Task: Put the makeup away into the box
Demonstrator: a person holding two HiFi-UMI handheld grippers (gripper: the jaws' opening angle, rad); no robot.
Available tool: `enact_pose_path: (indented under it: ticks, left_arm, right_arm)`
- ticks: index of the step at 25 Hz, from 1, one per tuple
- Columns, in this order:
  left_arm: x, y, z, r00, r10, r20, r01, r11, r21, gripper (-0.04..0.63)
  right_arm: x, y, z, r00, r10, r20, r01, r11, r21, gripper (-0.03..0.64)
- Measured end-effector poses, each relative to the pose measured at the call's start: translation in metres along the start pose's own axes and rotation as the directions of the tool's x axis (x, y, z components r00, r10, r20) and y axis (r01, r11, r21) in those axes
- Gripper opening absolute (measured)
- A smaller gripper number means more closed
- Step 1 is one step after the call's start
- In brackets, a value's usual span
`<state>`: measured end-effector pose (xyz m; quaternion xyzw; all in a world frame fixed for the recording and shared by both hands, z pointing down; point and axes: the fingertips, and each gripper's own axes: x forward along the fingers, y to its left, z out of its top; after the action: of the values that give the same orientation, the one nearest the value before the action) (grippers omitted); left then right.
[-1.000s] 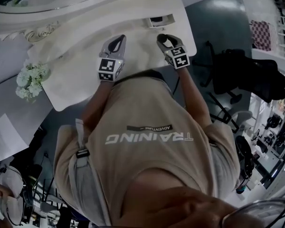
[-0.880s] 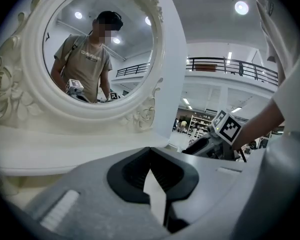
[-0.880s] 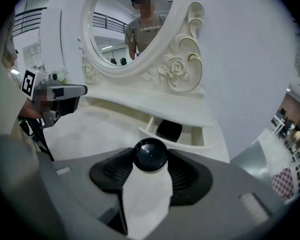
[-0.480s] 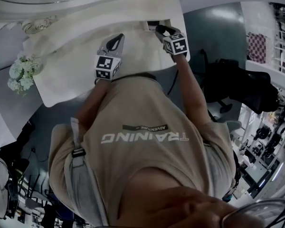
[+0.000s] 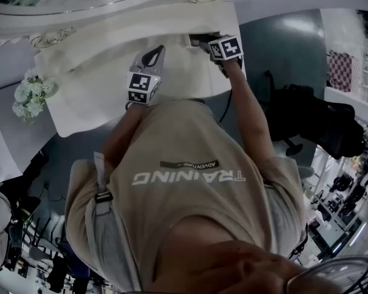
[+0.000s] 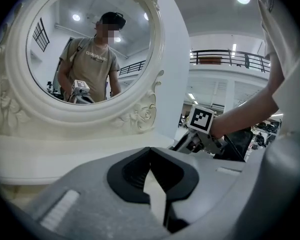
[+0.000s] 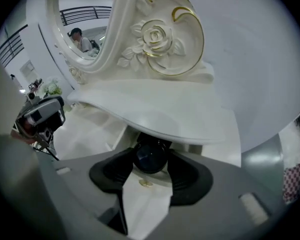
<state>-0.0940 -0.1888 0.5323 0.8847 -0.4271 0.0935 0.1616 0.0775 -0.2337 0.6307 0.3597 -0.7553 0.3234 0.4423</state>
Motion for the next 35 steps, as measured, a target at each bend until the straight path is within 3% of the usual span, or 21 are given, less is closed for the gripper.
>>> enact_pose_path:
  ticks: [12,20,25,35]
  left_arm:
    - [0.04,-0.02,-0.006,0.998,0.059,-0.027,-0.06,0.998,-0.014,0.008]
    - [0.043,-0.038,-0.004,0.989,0.147,-0.017,-0.148,0.989,-0.009,0.008]
    - [0.034,-0.045,-0.013,0.981,0.193,-0.022,-0.194,0.981,-0.022,0.008]
    - [0.046,-0.058,-0.025,0.985,0.158,-0.074,-0.157,0.987,0.02,0.008]
  right_arm:
    - [0.017,-0.013,0.002,0.998,0.068,-0.011,-0.068,0.998,-0.013,0.218]
    - [0.013,-0.021,0.001,1.0,0.004,0.009,-0.004,1.0,-0.027,0.219]
    - [0.012,-0.019,0.0,0.999,0.031,0.029,-0.03,0.999,-0.021,0.219]
    - [0.008,-0.016,-0.001,0.992,0.061,0.112,-0.058,0.998,-0.034,0.241]
